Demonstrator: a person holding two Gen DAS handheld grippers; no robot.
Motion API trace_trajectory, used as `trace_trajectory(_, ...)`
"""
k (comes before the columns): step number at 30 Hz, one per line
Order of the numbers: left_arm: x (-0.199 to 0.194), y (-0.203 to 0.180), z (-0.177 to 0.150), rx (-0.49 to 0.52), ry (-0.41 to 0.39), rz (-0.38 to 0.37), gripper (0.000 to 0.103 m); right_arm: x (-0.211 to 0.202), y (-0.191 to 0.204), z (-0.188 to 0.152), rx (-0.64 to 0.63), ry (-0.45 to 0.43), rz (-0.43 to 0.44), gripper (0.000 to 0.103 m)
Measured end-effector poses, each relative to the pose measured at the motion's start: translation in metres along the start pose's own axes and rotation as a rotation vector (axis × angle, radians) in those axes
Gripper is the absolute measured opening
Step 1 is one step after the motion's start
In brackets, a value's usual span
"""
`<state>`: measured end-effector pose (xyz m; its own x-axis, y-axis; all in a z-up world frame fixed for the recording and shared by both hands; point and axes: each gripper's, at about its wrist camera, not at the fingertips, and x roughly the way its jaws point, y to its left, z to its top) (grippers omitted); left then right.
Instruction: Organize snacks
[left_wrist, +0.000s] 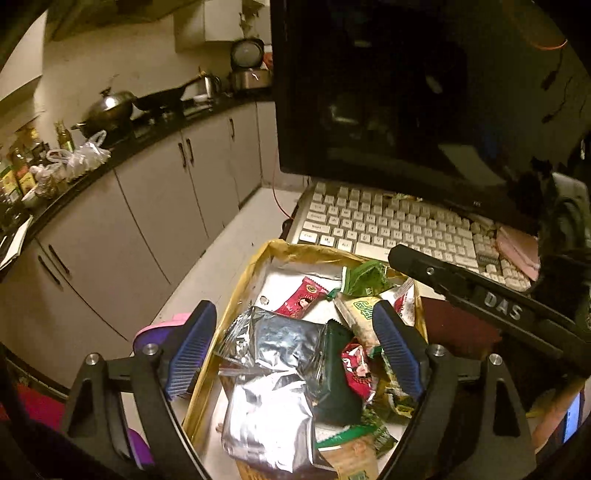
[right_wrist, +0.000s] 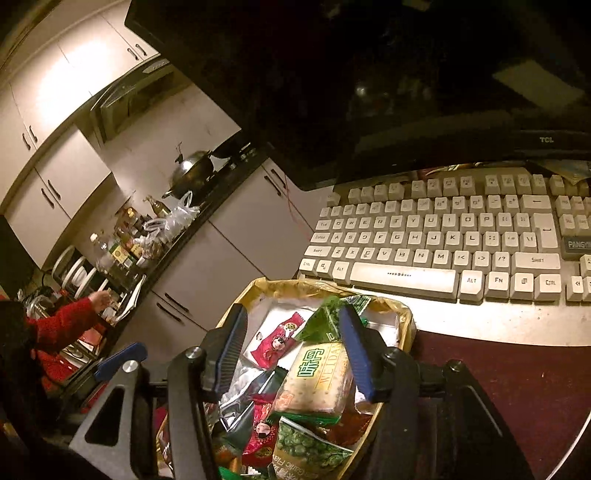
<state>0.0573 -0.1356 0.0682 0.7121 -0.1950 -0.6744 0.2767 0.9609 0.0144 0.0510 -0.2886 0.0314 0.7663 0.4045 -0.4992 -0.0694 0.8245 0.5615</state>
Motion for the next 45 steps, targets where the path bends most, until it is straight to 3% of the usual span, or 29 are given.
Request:
trace_trajectory(5, -0.013, -0.001, -0.01, 0.022, -0.025, 0.077, 0.087, -0.001, 0.0, 0.002, 0.002, -0.007, -0.007, 0.052)
trace_trajectory(8, -0.02, 0.002, -0.015, 0.011, -0.029, 0.085, 0.087, 0.001, 0.002, 0.002, -0.011, -0.001, -0.022, 0.052)
trace_trajectory(13, -0.033, 0.007, -0.023, 0.012, -0.036, 0.122, 0.088, -0.004, 0.013, 0.0, -0.017, 0.054, -0.121, 0.052)
trace_trajectory(19, -0.039, 0.013, -0.033, -0.009, -0.022, 0.116, 0.088, -0.039, 0.03, -0.028, -0.048, 0.048, -0.151, 0.052)
trace_trajectory(26, -0.046, 0.008, -0.041, 0.025, -0.028, 0.142, 0.089, -0.056, 0.024, -0.064, -0.022, 0.069, -0.154, 0.052)
trace_trajectory(40, -0.046, 0.0, -0.053, 0.032, 0.014, 0.135, 0.089, -0.072, 0.042, -0.085, -0.116, 0.047, -0.233, 0.053)
trace_trajectory(45, -0.05, 0.0, -0.056, 0.011, 0.008, 0.134, 0.089, -0.073, 0.047, -0.089, -0.128, 0.045, -0.22, 0.053)
